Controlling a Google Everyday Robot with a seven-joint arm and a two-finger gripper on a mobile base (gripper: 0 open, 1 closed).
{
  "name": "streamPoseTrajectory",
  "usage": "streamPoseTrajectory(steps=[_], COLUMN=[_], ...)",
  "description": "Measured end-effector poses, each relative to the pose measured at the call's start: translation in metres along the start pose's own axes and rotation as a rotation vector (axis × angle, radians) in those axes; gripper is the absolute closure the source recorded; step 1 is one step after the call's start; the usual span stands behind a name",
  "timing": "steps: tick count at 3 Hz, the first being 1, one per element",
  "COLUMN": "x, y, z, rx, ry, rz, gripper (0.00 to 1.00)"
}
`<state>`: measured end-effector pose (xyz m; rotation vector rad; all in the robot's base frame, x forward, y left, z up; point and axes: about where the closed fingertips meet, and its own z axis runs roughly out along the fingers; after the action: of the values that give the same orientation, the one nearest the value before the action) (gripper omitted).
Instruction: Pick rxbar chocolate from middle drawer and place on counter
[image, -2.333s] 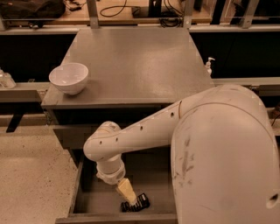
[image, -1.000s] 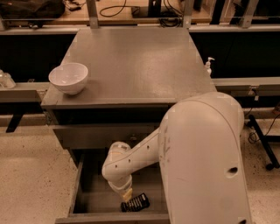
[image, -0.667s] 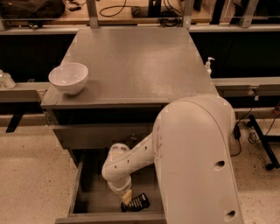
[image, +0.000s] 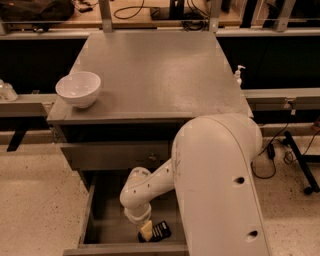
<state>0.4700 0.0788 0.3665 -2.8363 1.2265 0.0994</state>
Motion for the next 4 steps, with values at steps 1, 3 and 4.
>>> streamPoseTrajectory(steps=[1, 3, 4], x=[-0.005, -0.005, 0.003], y=[0.001, 0.009, 0.020], z=[0.002, 0.003, 0.006], rx=[-0.009, -0.016, -0.007], ry=[-0.018, -0.021, -0.005], rz=[-0.005, -0.024, -0.047], gripper=[0.23, 0.20, 0.18])
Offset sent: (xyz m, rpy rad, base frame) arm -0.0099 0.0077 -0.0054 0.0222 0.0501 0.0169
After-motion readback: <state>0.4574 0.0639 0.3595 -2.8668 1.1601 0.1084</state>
